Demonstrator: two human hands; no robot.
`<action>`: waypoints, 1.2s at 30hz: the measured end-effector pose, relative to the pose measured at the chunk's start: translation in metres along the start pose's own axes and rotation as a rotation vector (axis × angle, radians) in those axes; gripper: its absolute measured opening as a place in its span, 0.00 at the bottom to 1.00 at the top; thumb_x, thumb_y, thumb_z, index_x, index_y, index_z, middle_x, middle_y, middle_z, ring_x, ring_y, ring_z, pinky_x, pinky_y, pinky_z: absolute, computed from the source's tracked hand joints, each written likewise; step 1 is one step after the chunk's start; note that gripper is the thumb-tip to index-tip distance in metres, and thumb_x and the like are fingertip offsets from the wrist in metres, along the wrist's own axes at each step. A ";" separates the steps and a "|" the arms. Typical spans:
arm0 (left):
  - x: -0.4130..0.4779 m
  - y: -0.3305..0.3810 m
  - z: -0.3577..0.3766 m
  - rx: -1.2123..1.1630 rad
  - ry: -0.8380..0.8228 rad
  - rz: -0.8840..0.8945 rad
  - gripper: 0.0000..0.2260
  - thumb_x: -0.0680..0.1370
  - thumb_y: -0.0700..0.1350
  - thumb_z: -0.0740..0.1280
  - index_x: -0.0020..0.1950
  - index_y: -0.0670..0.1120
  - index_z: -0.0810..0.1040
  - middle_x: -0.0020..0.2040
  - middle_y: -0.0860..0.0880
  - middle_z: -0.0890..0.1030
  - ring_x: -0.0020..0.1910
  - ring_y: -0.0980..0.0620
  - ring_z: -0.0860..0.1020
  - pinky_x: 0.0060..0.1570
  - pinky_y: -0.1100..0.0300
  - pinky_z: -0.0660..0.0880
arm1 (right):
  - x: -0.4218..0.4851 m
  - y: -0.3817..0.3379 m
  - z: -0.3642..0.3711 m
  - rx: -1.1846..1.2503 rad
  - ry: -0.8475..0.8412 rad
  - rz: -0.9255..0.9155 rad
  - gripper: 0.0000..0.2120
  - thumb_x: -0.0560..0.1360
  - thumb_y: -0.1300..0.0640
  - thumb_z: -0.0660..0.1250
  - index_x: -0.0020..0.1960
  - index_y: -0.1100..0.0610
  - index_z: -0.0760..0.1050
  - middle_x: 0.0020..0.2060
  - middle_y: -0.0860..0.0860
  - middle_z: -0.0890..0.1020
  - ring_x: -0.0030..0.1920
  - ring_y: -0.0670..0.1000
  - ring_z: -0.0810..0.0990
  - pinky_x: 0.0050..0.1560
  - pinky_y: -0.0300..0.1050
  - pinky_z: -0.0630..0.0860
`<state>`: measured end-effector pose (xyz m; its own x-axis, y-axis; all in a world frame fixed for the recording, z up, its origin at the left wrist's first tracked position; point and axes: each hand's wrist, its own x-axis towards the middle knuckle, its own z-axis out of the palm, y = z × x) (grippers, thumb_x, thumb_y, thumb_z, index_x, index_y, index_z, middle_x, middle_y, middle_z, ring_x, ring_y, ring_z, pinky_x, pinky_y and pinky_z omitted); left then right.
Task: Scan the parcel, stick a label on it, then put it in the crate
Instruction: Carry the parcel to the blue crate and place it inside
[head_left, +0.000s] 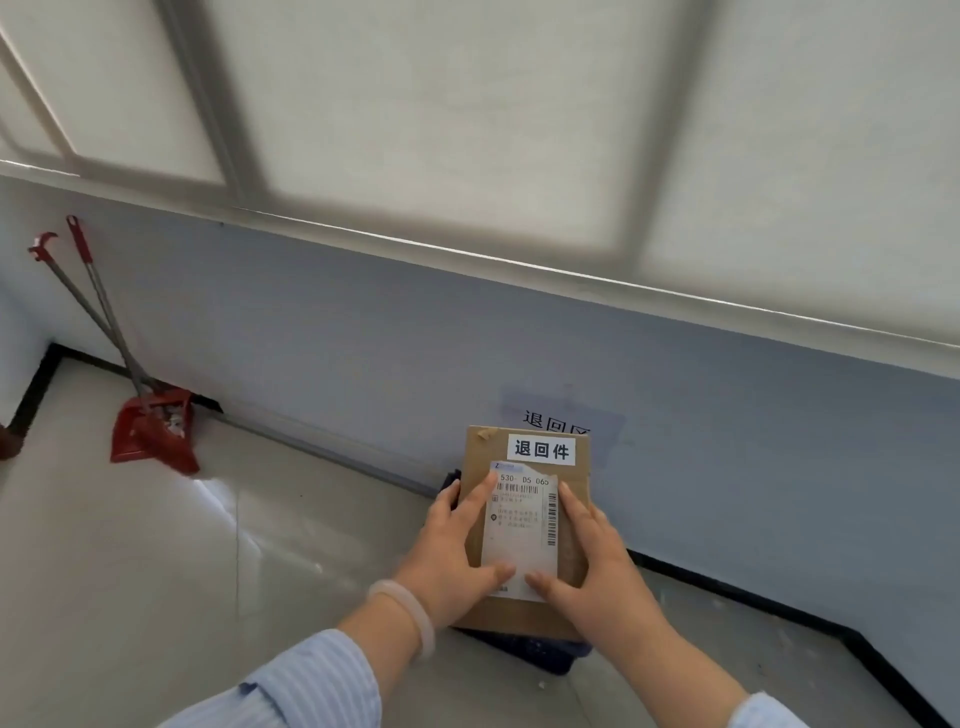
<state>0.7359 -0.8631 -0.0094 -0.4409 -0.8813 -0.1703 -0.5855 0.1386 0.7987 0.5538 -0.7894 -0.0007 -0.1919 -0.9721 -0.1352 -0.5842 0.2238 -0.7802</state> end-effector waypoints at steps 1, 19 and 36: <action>0.014 -0.008 -0.005 0.008 -0.024 0.006 0.41 0.67 0.55 0.73 0.63 0.82 0.48 0.77 0.56 0.50 0.75 0.49 0.57 0.72 0.46 0.62 | 0.009 -0.001 0.007 0.006 0.005 0.029 0.48 0.68 0.45 0.75 0.74 0.32 0.45 0.77 0.42 0.54 0.75 0.46 0.57 0.72 0.50 0.64; 0.268 -0.150 0.072 0.162 -0.406 -0.125 0.41 0.71 0.55 0.72 0.72 0.71 0.46 0.78 0.50 0.49 0.76 0.48 0.54 0.71 0.52 0.60 | 0.227 0.164 0.093 0.058 -0.108 0.373 0.48 0.68 0.46 0.74 0.73 0.30 0.43 0.77 0.43 0.53 0.72 0.42 0.57 0.70 0.41 0.60; 0.395 -0.486 0.297 0.164 -0.666 -0.244 0.44 0.73 0.52 0.71 0.71 0.73 0.40 0.79 0.55 0.44 0.76 0.51 0.53 0.74 0.52 0.58 | 0.326 0.469 0.345 0.029 -0.181 0.584 0.52 0.70 0.46 0.74 0.74 0.32 0.35 0.78 0.41 0.48 0.75 0.45 0.55 0.73 0.48 0.58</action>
<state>0.6442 -1.1440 -0.6367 -0.5749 -0.4407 -0.6894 -0.7913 0.0851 0.6054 0.4891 -1.0256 -0.6213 -0.3356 -0.6862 -0.6454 -0.4007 0.7241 -0.5614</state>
